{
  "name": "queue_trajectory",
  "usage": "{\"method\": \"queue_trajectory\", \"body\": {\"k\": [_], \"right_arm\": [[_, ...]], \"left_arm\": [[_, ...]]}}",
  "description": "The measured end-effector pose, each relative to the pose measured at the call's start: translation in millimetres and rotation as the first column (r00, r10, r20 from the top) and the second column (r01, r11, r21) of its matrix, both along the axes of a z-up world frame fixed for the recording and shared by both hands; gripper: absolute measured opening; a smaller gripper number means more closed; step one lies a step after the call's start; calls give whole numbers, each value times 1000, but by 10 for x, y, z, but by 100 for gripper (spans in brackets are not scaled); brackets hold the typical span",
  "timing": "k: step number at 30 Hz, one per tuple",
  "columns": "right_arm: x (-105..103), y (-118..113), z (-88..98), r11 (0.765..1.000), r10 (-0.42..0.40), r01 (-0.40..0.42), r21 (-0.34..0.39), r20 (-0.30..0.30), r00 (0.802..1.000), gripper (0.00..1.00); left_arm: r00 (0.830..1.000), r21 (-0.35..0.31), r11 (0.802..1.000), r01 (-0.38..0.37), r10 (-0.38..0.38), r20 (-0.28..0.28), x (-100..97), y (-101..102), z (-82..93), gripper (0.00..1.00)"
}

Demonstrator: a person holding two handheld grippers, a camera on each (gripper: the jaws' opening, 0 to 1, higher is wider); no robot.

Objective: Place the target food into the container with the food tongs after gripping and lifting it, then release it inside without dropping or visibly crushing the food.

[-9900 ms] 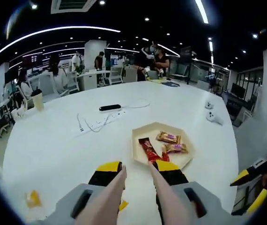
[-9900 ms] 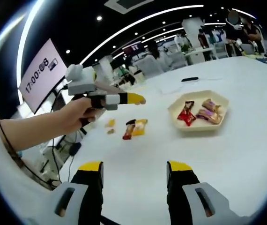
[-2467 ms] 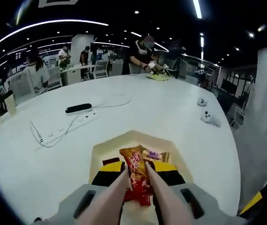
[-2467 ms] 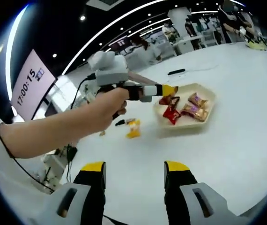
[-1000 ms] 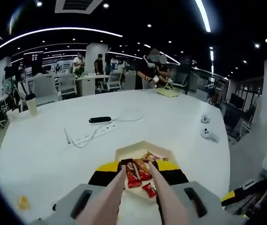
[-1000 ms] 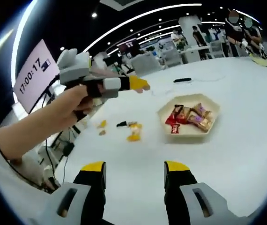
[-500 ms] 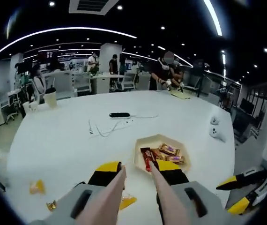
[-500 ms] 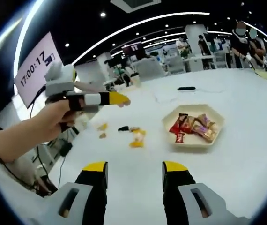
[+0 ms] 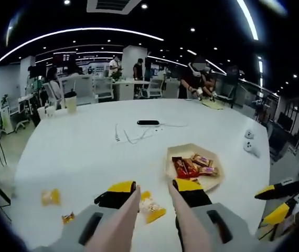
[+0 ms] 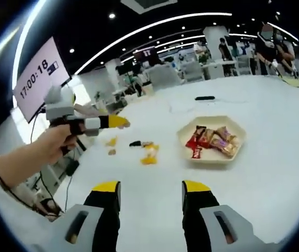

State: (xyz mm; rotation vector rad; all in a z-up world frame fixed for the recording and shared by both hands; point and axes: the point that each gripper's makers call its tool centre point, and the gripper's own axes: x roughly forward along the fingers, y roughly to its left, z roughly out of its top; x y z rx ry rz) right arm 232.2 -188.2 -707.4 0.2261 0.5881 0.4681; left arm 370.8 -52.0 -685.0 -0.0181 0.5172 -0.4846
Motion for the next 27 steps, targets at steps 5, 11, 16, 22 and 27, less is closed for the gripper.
{"method": "queue_trajectory", "body": {"k": [5, 11, 16, 22, 27], "right_arm": [[1, -50, -12, 998, 35, -35, -44, -2, 999, 47], [-37, -14, -49, 997, 63, -64, -50, -15, 998, 47], [-34, -20, -42, 998, 60, -61, -32, -23, 998, 47], [23, -27, -119, 996, 80, -82, -43, -37, 996, 47], [6, -5, -75, 995, 100, -101, -22, -37, 994, 49]], "left_arm": [[999, 32, 999, -20, 22, -34, 31, 3, -216, 27], [994, 32, 998, -60, 62, -86, 49, -33, -426, 27], [991, 25, 998, -66, 69, -117, 53, -107, -558, 27], [985, 32, 996, -86, 90, -150, 67, -168, -766, 27], [972, 22, 987, -160, 161, -169, 144, -88, -913, 27]]}}
